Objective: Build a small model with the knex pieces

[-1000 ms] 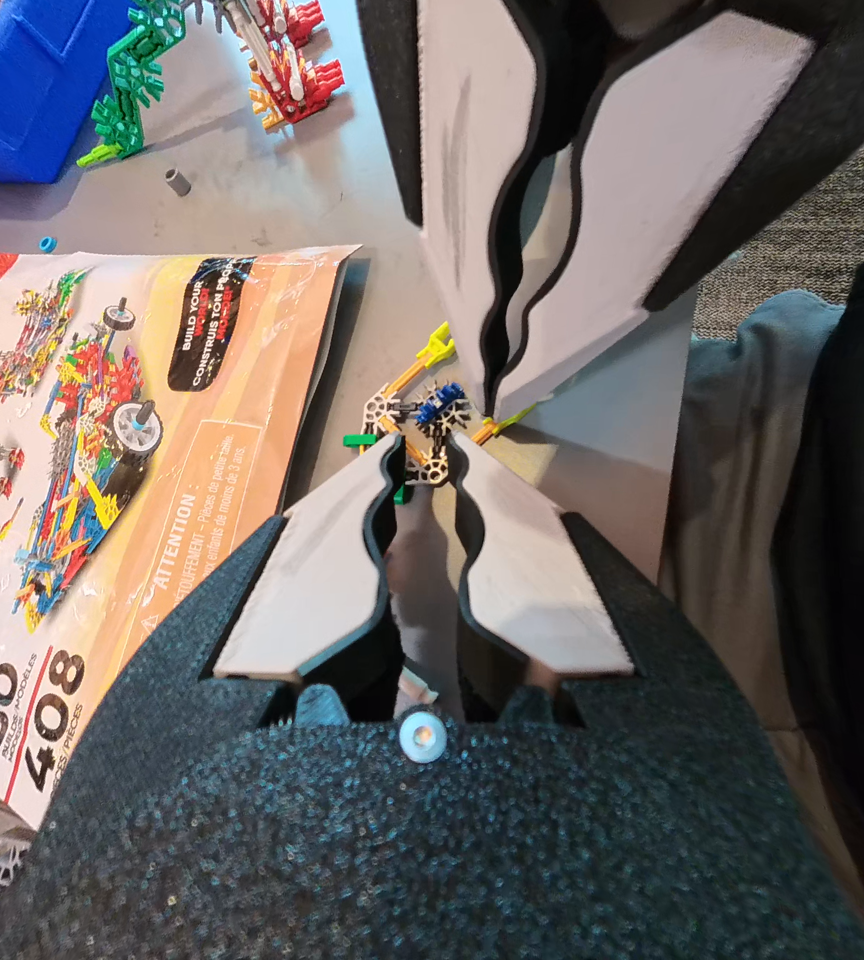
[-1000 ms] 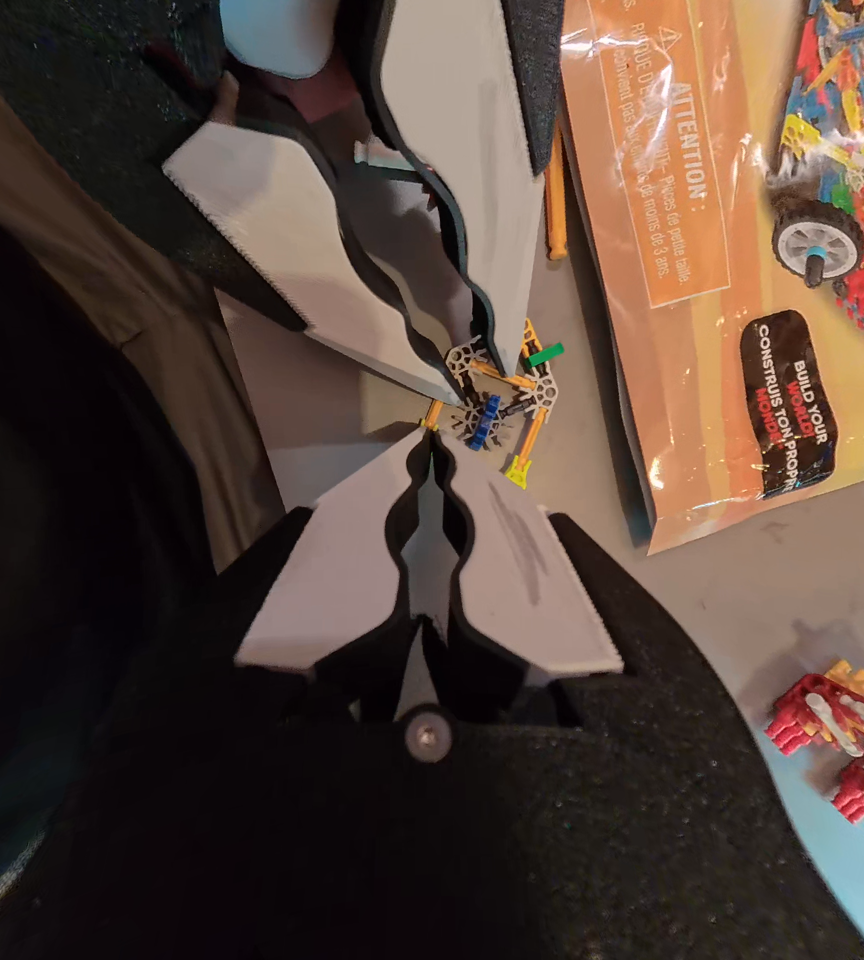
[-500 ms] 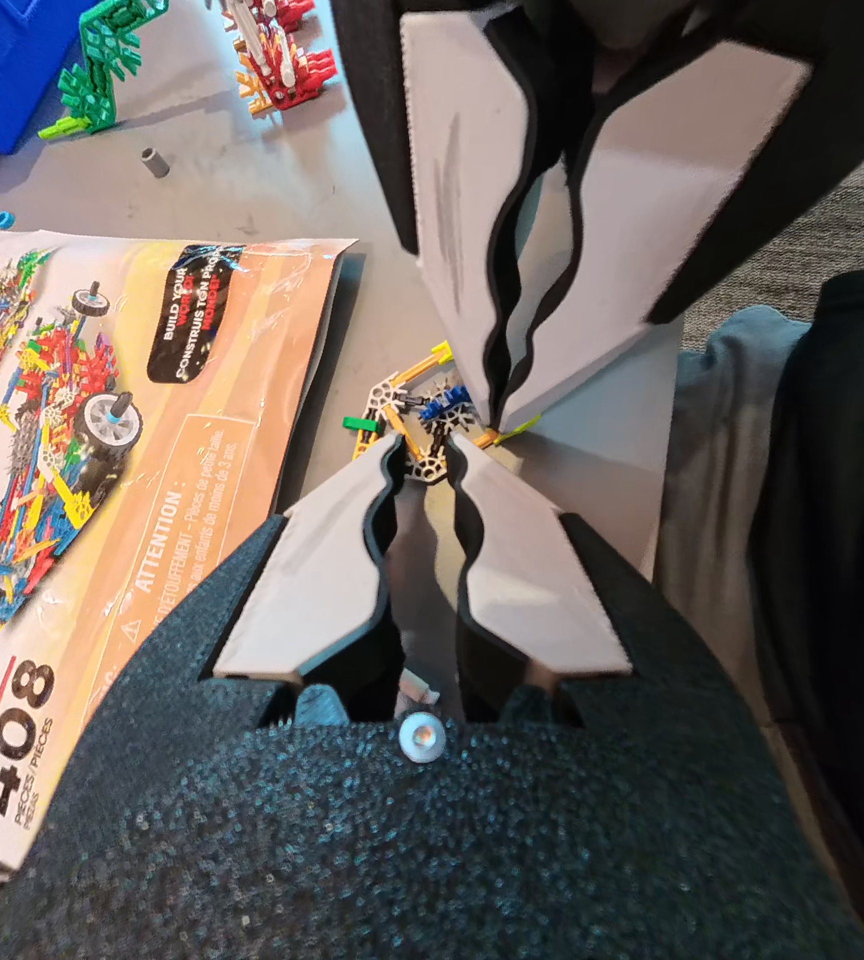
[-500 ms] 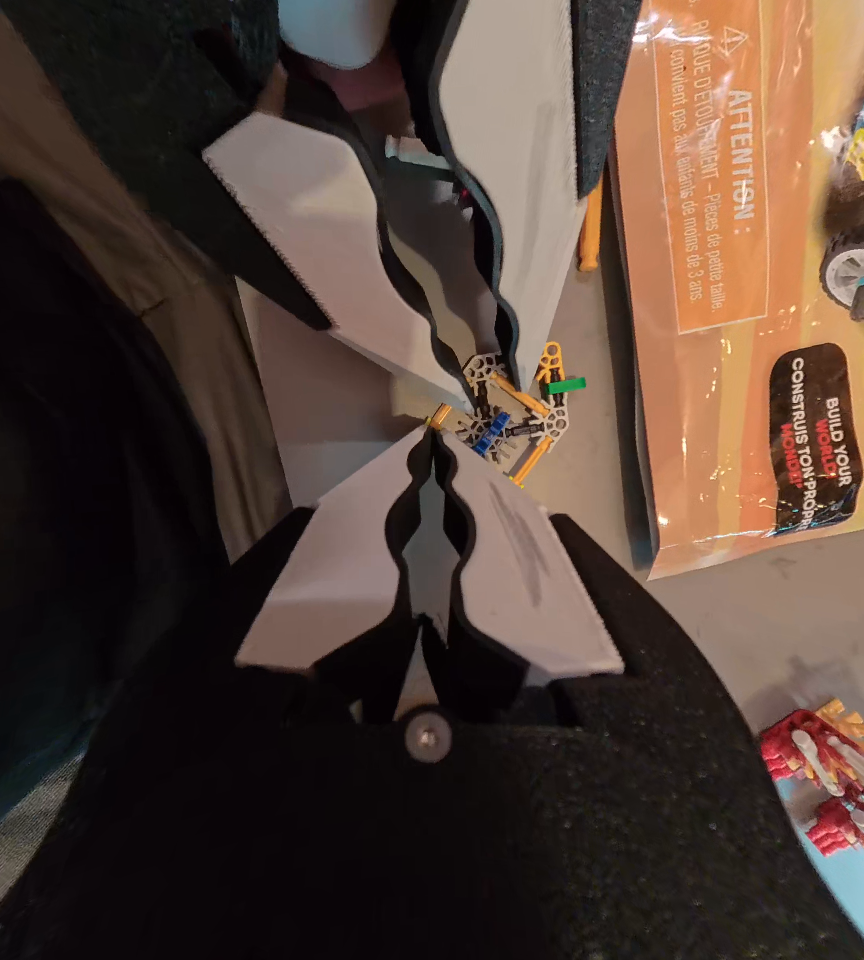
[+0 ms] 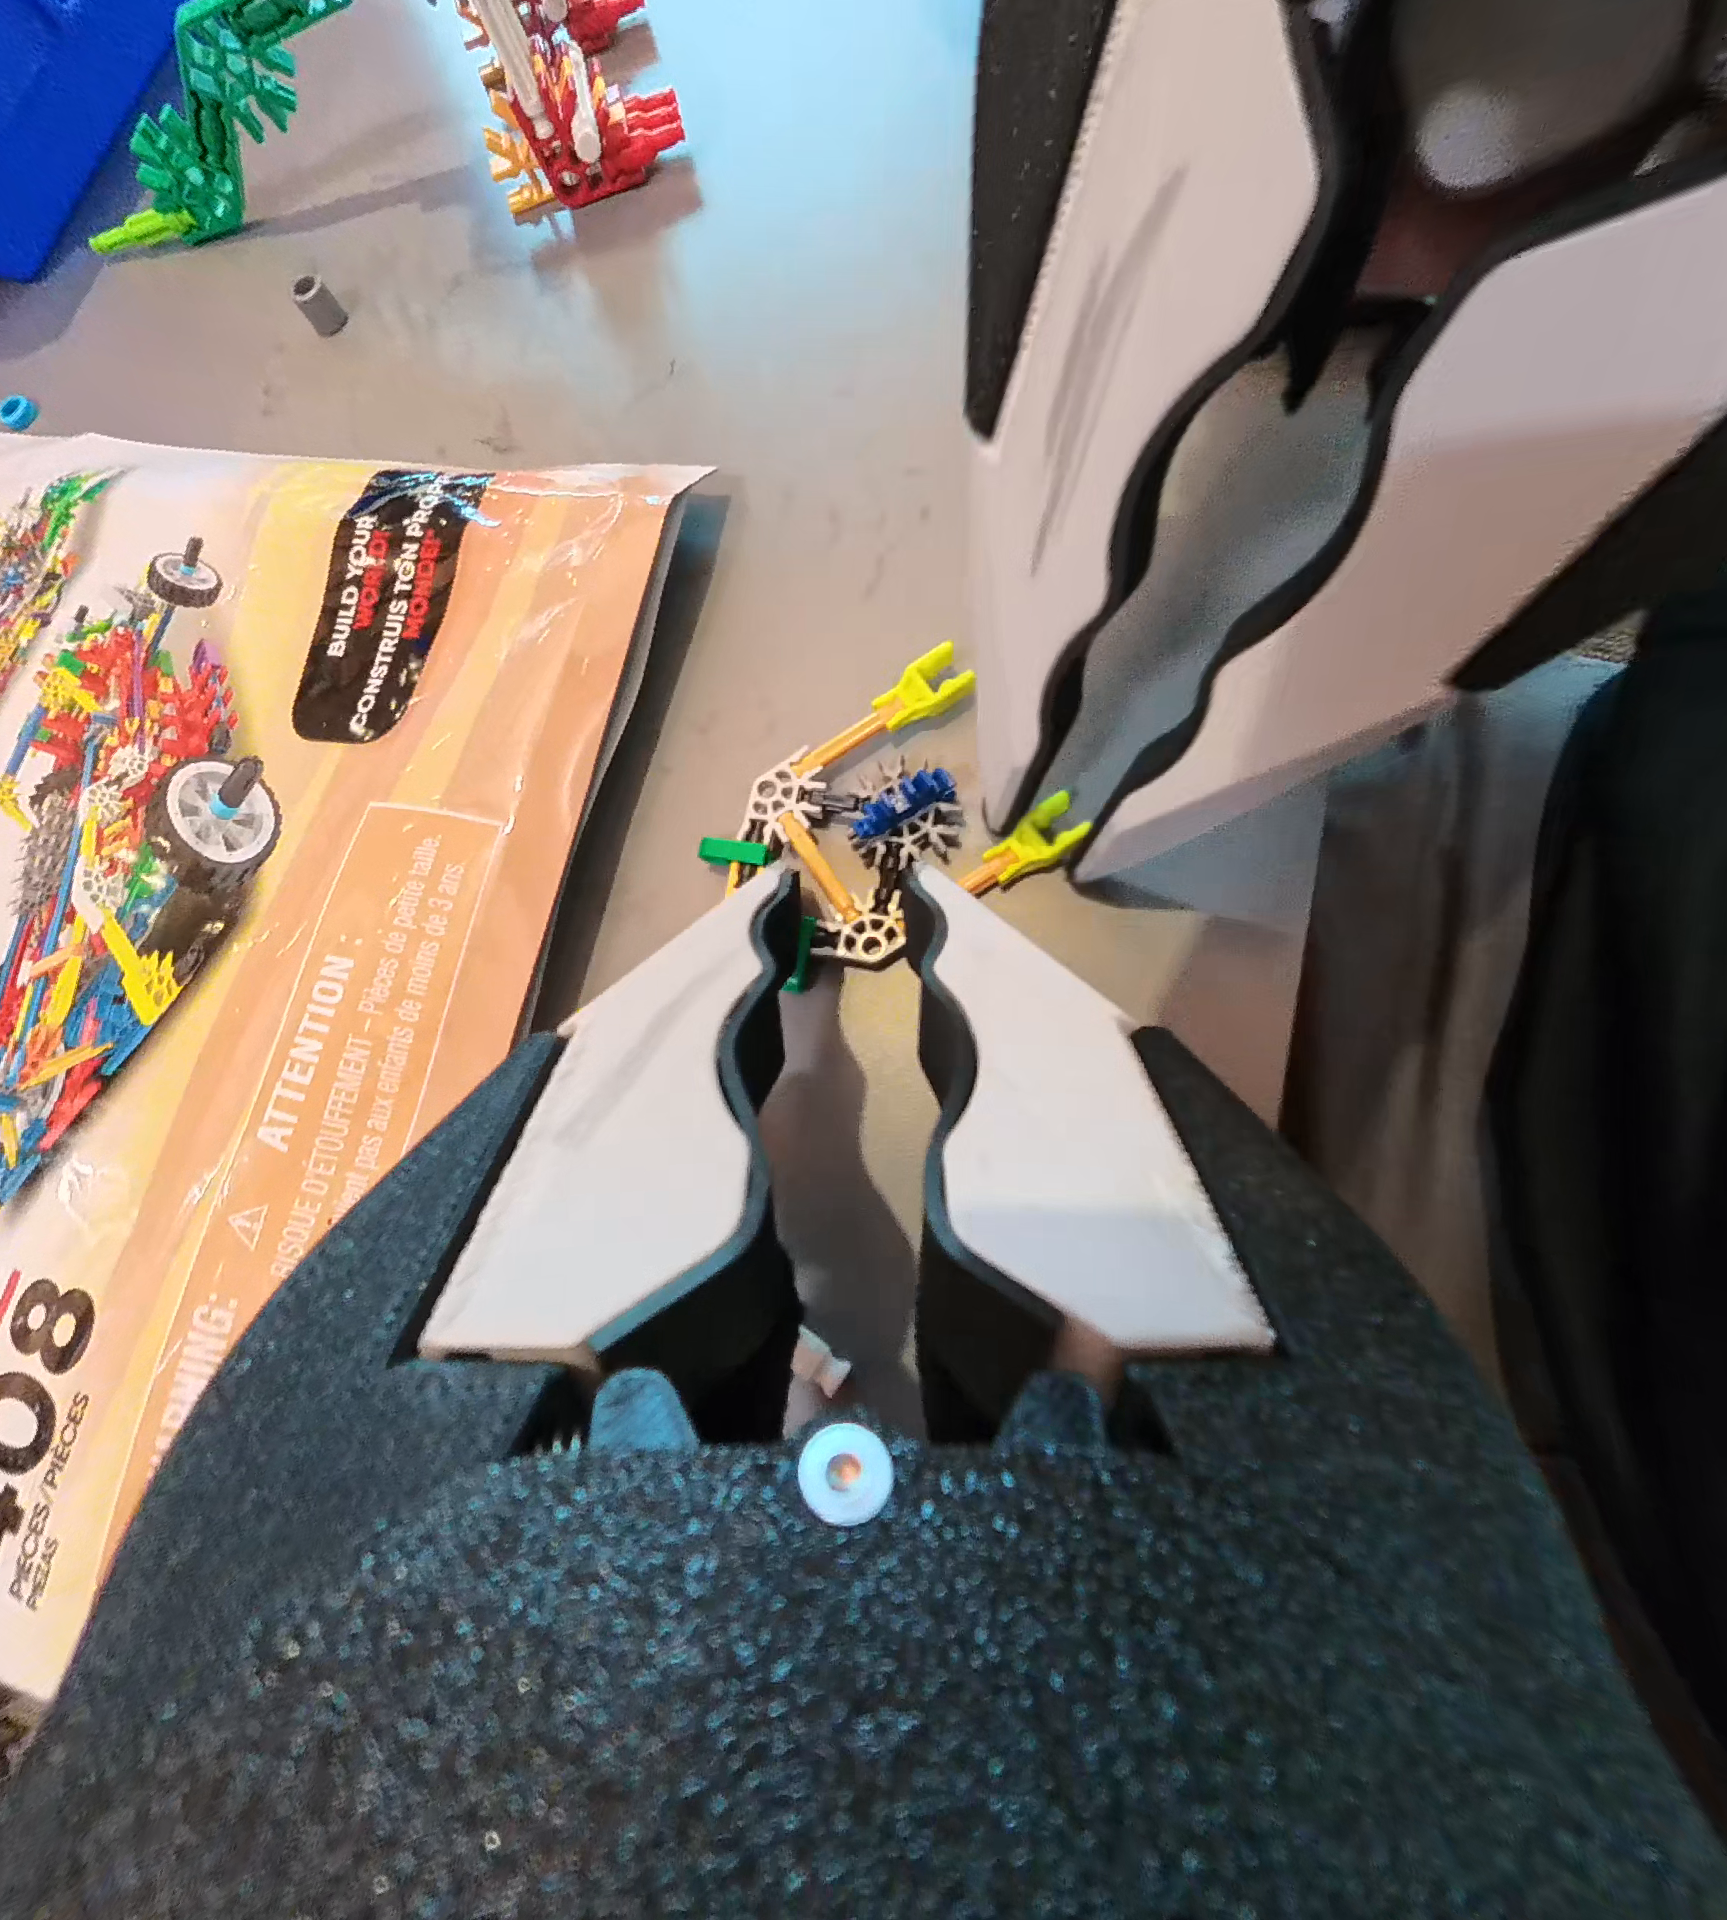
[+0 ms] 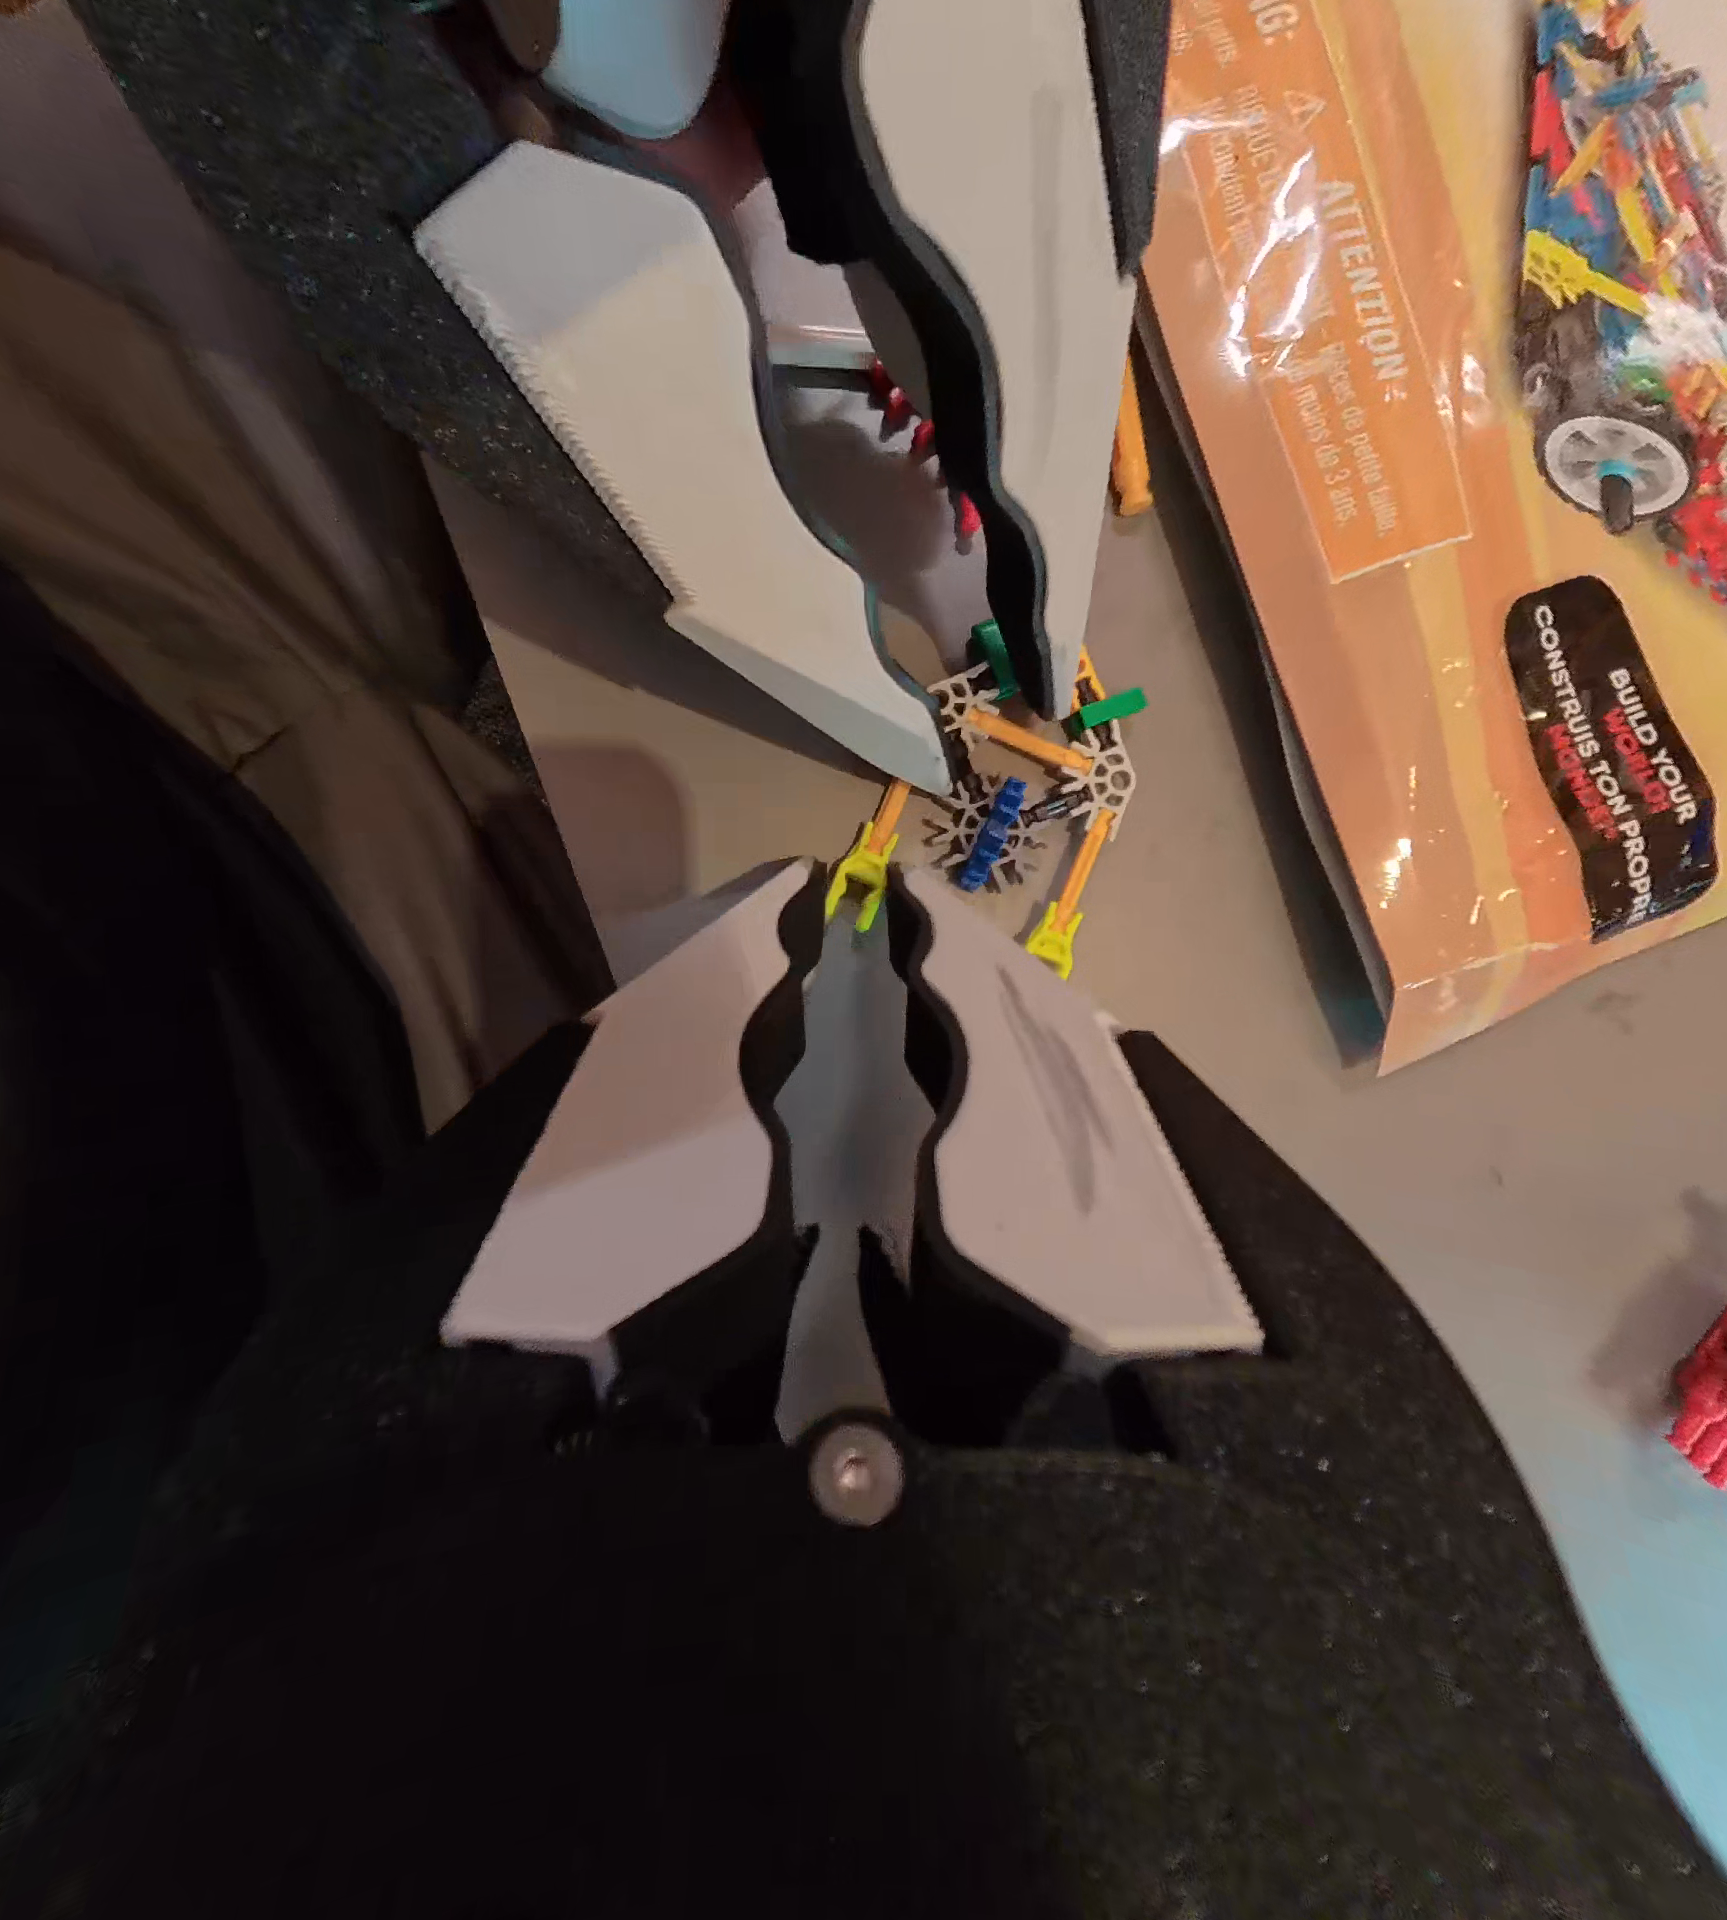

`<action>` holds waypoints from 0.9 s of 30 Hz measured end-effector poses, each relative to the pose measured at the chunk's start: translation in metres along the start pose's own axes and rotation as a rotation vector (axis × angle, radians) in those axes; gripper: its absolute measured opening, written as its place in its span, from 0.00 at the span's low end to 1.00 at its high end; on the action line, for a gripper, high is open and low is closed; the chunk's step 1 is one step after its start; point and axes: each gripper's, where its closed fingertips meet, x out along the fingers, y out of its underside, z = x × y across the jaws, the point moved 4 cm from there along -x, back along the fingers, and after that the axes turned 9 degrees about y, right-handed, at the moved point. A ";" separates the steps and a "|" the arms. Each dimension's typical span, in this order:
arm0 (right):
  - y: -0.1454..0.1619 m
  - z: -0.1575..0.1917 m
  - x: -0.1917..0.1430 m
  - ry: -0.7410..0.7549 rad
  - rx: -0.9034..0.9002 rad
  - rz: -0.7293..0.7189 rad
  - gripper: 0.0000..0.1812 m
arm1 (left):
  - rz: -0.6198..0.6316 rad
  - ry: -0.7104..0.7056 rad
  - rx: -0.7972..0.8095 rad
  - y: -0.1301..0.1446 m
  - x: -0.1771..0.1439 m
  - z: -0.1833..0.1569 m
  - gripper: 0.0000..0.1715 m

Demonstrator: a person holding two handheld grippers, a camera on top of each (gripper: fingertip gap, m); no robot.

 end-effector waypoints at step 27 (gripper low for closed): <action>-0.008 -0.009 -0.059 0.164 -0.558 -0.194 0.04 | -0.334 0.035 0.029 -0.027 -0.052 0.004 0.21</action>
